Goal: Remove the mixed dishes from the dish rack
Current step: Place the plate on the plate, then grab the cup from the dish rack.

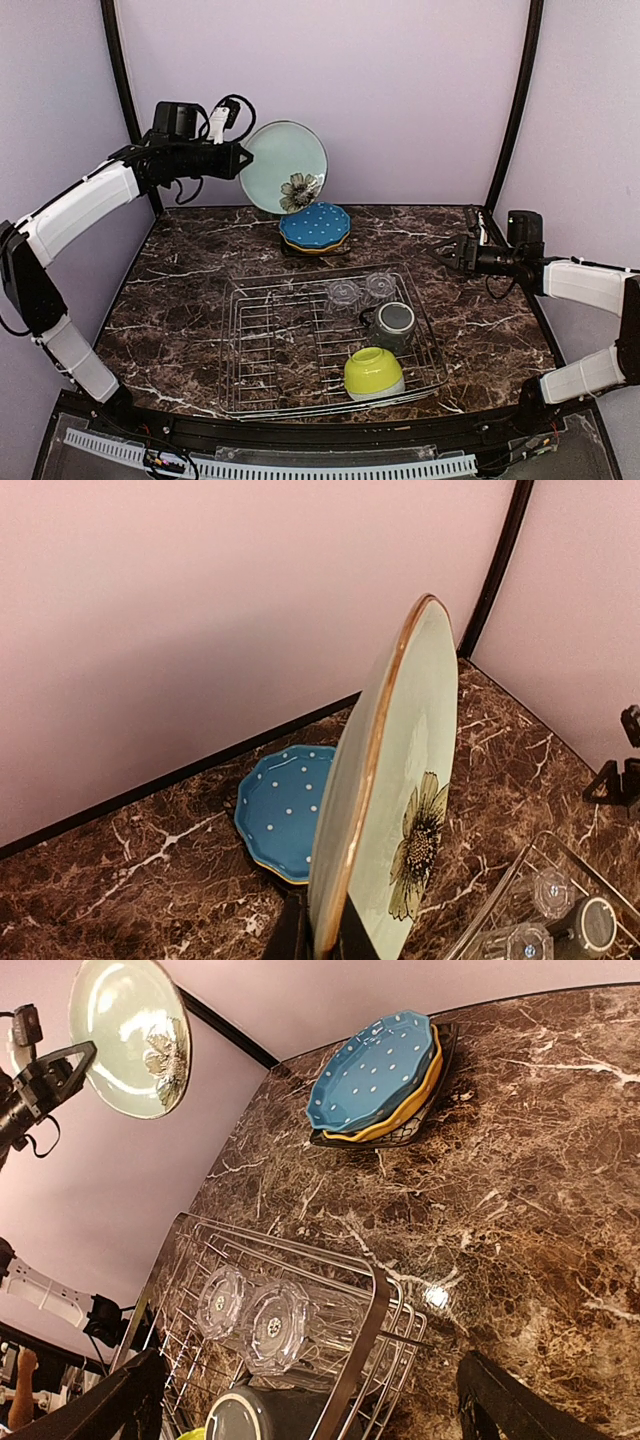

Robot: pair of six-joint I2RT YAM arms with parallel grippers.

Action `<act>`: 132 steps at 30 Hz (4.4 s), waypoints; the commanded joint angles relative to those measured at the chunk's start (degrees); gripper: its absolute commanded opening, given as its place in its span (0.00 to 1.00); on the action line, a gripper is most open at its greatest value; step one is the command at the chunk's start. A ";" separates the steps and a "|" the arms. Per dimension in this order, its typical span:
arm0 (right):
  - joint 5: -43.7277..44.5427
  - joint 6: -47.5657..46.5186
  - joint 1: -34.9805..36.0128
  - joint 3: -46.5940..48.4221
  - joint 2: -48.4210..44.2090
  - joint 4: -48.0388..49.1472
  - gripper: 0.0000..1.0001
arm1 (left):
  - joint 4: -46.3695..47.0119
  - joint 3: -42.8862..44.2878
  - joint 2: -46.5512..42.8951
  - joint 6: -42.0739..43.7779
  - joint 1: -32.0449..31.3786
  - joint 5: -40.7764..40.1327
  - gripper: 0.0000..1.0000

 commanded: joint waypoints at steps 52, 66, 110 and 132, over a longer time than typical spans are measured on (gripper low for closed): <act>0.75 -0.91 0.22 0.39 0.20 0.45 0.99 | 27.53 9.77 36.42 -48.89 2.62 8.29 0.04; 0.85 -1.09 0.23 0.38 0.27 0.47 0.99 | 18.77 13.73 38.61 -43.84 2.62 5.76 0.32; 5.54 -14.05 5.72 12.53 -1.27 -19.10 0.99 | -0.20 18.28 30.46 -17.20 -0.26 -4.74 0.99; 28.56 -26.30 30.51 24.80 -0.66 -49.03 0.99 | 19.36 -22.22 -4.58 -9.97 -3.20 -7.85 0.99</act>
